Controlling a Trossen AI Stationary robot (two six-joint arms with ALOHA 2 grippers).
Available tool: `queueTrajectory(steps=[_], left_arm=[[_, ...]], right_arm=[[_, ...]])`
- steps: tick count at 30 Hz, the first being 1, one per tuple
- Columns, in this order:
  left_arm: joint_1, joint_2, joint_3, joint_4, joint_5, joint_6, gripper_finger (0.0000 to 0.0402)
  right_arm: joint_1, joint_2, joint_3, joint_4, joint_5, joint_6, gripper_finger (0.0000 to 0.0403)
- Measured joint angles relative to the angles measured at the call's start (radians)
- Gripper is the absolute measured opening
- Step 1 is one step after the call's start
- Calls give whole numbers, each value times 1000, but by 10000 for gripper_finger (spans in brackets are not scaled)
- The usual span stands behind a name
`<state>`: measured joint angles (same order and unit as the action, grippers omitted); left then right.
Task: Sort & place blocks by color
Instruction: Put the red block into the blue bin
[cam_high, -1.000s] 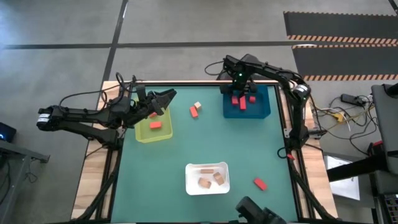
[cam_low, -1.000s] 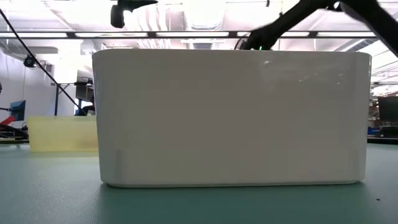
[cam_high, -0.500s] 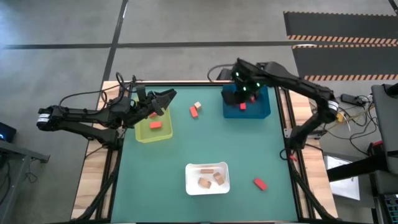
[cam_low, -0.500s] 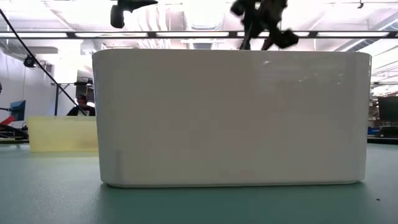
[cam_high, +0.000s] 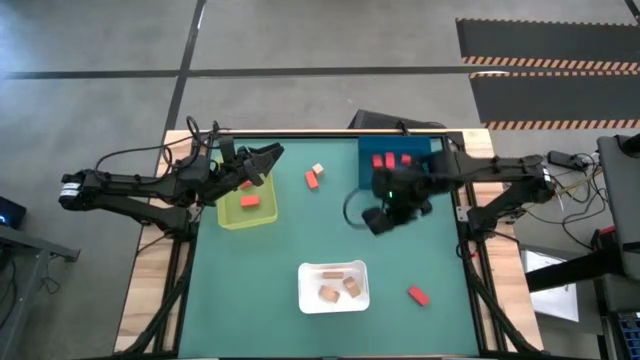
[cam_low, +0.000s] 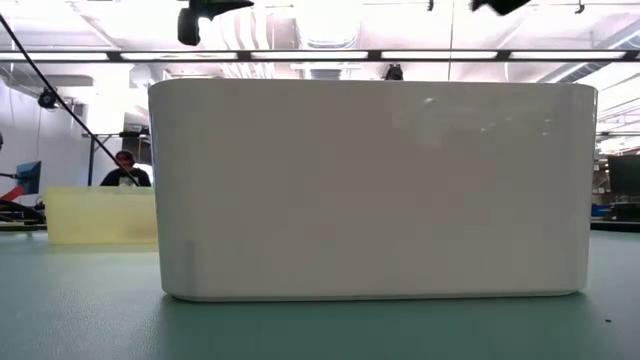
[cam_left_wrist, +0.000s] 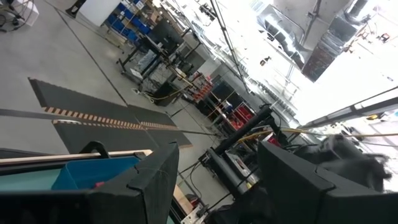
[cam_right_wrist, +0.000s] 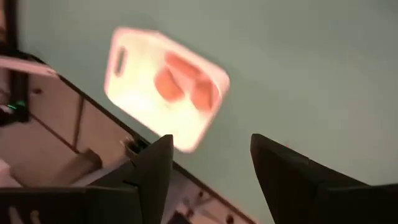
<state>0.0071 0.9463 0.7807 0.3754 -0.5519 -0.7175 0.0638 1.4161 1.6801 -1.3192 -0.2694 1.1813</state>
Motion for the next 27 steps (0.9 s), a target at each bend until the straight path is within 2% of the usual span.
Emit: queueTrajectory(steps=[11,20,23,27], left_arm=[[0,0,0,0,45,0,203],[0,0,0,-1,50,0,203],[0,0,0,-2,50,0,203],[0,0,0,-3,50,0,203]], right_arm=[[248,2,-97,-34,5,216,205],[361,4,-267,-25,-48,330,205],[388,7,-331,19,-56,345,205],[420,7,-433,166,-102,366,205]])
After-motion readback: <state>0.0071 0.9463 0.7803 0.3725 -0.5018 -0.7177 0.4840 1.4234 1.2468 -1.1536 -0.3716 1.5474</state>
